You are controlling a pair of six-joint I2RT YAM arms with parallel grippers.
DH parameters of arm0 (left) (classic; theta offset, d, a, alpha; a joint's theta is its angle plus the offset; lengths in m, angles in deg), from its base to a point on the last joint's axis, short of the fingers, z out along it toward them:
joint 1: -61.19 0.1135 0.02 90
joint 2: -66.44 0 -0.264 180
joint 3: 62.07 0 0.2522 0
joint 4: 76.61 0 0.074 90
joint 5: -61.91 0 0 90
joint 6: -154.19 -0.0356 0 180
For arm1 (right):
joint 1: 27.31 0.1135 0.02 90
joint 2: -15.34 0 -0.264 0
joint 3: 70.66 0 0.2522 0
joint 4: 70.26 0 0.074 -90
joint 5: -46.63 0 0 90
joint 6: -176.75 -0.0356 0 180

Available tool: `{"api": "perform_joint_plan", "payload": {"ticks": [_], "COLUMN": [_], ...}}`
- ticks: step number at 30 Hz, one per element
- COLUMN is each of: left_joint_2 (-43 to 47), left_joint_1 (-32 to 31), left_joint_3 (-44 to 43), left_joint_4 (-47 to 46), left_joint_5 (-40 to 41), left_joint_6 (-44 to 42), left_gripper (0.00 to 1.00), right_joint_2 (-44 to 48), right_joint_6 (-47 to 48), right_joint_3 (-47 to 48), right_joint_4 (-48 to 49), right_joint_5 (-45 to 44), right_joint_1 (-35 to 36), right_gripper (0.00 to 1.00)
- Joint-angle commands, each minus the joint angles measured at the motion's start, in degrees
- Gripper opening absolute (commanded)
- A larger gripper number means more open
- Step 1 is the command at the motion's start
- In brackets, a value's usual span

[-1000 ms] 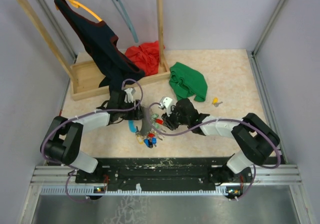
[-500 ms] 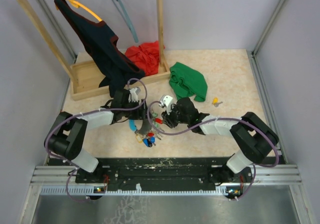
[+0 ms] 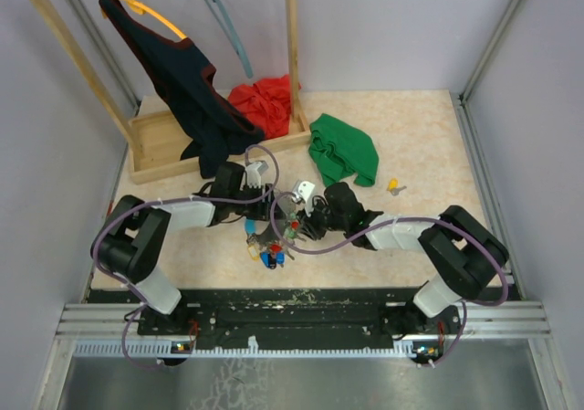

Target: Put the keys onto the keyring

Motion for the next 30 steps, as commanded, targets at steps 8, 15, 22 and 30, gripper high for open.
{"api": "perform_joint_plan", "payload": {"ticks": [8, 15, 22, 30], "left_joint_2": [0.3, 4.1, 4.1, 2.7], "left_joint_1": [-1.9, -1.9, -1.8, -1.7], "left_joint_3": [3.1, 4.6, 4.6, 4.2], "left_joint_4": [5.0, 6.1, 4.1, 3.1], "left_joint_5": [-3.9, -1.7, -1.5, -2.1], "left_joint_6": [-5.1, -5.3, -5.3, -5.5], "left_gripper": [0.63, 0.65, 0.65, 0.65], "right_joint_2": [0.8, -2.0, -9.9, -14.0], "right_joint_6": [1.0, 0.1, 1.0, 3.0], "right_joint_3": [3.3, 9.5, 13.9, 15.1], "right_joint_4": [-0.1, -5.1, -4.6, -4.9], "right_joint_5": [-2.7, 6.7, 16.5, 21.5], "right_joint_1": [-1.5, -8.3, -12.7, -12.8], "right_gripper": [0.27, 0.27, 0.27, 0.25]}}
